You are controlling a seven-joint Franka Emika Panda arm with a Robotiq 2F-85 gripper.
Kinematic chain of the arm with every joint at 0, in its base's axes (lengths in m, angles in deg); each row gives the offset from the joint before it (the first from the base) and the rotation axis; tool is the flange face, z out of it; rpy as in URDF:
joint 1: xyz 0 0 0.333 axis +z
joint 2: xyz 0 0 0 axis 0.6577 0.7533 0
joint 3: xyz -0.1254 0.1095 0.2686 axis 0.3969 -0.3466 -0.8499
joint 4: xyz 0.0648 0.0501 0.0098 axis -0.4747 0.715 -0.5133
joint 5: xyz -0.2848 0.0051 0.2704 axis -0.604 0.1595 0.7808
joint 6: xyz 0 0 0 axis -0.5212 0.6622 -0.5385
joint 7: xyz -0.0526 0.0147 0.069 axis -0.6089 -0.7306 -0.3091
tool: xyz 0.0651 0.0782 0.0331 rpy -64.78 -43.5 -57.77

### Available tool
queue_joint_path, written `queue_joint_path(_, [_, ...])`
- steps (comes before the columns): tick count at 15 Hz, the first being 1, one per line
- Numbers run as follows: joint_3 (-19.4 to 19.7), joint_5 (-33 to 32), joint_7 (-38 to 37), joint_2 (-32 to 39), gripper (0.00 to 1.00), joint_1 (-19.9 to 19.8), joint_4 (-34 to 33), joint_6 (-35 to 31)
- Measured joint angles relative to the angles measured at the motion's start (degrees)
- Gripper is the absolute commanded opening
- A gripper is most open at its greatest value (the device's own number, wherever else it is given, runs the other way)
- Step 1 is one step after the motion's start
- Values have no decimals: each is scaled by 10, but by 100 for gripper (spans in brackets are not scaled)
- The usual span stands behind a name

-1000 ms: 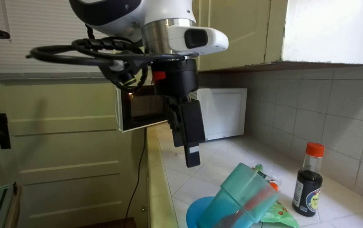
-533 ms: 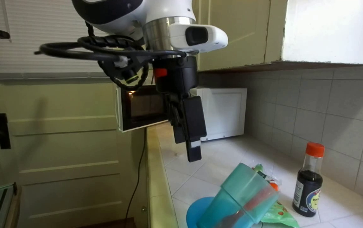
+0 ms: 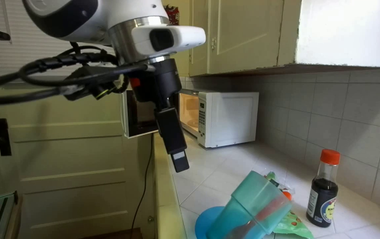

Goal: Remove the cup from the blue bowl then put the blue bowl in the microwave.

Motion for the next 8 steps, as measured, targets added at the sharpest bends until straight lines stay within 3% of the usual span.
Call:
queue_joint_path(3, [17,36,60,-11,100,3,28,-33])
queue_joint_path(8, [38,42,138,18,100,8,32,-121])
